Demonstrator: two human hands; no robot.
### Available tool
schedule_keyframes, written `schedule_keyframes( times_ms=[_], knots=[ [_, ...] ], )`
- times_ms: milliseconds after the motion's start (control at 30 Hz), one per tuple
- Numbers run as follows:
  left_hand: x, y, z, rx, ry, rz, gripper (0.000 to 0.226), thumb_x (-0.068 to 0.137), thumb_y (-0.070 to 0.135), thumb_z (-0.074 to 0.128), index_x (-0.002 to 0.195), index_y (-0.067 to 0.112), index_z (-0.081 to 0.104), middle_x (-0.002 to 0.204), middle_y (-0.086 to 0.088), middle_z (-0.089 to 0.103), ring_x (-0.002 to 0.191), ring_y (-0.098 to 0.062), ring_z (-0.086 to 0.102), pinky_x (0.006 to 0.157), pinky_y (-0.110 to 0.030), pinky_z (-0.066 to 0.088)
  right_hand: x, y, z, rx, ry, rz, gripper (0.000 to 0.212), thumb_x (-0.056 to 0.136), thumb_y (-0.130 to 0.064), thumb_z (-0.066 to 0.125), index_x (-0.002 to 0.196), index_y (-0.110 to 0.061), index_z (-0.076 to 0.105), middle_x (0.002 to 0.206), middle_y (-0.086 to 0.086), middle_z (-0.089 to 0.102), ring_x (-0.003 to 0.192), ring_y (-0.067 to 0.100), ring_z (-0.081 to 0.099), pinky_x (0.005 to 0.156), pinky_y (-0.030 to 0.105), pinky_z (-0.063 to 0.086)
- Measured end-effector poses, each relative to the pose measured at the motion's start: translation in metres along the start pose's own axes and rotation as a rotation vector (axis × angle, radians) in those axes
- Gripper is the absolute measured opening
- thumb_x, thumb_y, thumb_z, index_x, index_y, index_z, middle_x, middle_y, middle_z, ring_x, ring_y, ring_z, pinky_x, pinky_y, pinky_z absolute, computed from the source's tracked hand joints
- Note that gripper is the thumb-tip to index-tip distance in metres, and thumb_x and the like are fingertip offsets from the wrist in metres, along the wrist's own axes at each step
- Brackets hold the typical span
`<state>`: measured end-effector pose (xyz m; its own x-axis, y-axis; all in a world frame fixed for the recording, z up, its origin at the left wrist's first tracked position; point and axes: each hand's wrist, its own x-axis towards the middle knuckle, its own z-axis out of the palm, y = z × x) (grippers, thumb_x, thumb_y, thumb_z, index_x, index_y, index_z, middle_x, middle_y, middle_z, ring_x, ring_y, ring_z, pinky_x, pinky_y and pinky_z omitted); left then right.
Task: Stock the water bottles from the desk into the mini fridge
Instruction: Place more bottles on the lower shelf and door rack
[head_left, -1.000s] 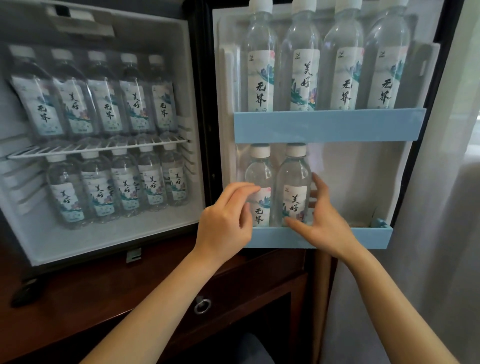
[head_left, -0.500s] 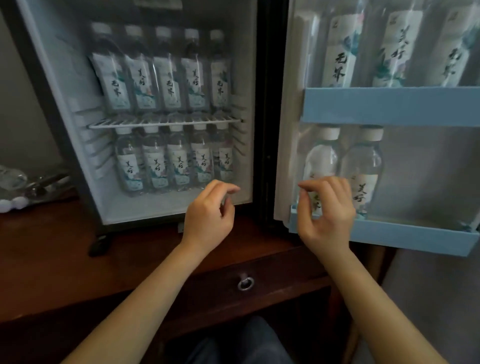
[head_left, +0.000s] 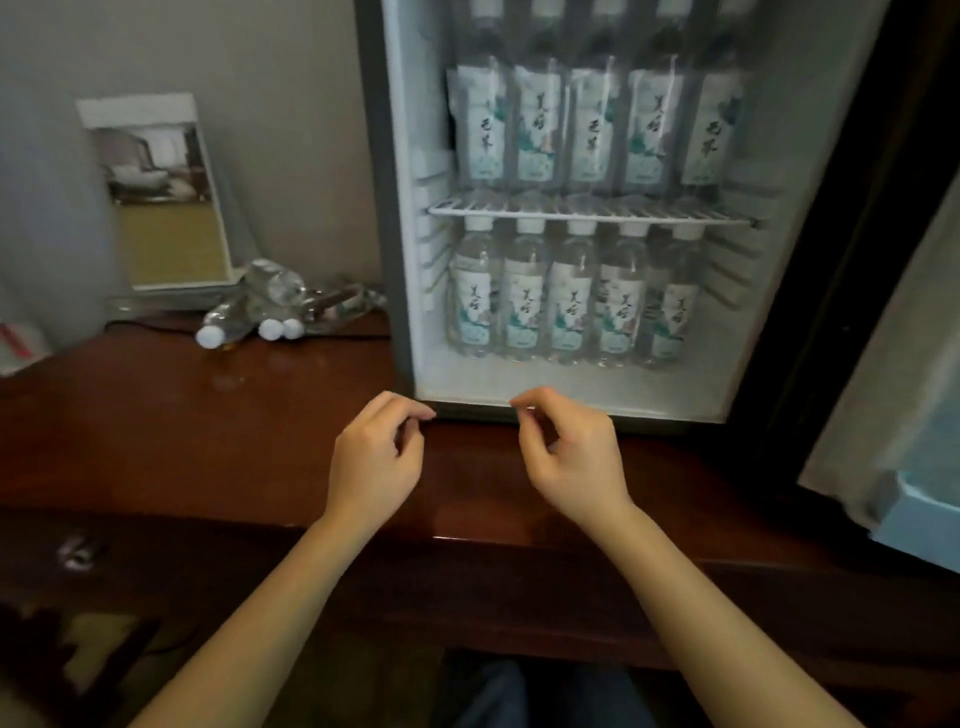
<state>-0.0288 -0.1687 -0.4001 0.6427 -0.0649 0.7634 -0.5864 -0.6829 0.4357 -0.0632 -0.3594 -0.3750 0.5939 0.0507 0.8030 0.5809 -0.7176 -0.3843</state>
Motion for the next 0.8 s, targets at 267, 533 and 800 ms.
schedule_keyframes(
  times_ms=[267, 533, 800],
  knots=[
    [0.004, -0.078, -0.056, 0.177, -0.022, -0.217, 0.021, 0.082, -0.001, 0.058, 0.088, 0.017, 0.067, 0.086, 0.009, 0.057, 0.055, -0.003, 0.046, 0.055, -0.018, 0.035, 0.040, -0.027, 0.104, 0.221, -0.227, 0.105, 0.009, 0.085, -0.011, 0.059, 0.088, -0.016, 0.066, 0.062, -0.001, 0.057, 0.053, 0.012, 0.047, 0.057, 0.029, 0.039],
    [0.062, -0.165, -0.052, 0.256, 0.018, -0.581, 0.033, 0.085, 0.015, 0.054, 0.117, 0.022, 0.051, 0.118, 0.002, 0.044, 0.077, -0.016, 0.054, 0.073, -0.033, 0.044, 0.101, -0.048, 0.206, 0.189, -0.421, 0.146, 0.014, 0.084, -0.019, 0.054, 0.090, -0.025, 0.065, 0.064, -0.007, 0.057, 0.067, 0.021, 0.060, 0.063, 0.033, 0.048],
    [0.127, -0.256, -0.036, 0.220, 0.176, -0.860, 0.051, 0.082, 0.012, 0.056, 0.130, 0.008, 0.039, 0.135, -0.016, 0.031, 0.102, -0.040, 0.053, 0.078, -0.034, 0.039, 0.167, -0.064, 0.311, 0.217, -0.482, 0.287, 0.020, 0.085, -0.014, 0.049, 0.094, -0.018, 0.066, 0.096, 0.012, 0.066, 0.093, 0.032, 0.060, 0.073, 0.032, 0.044]
  ],
)
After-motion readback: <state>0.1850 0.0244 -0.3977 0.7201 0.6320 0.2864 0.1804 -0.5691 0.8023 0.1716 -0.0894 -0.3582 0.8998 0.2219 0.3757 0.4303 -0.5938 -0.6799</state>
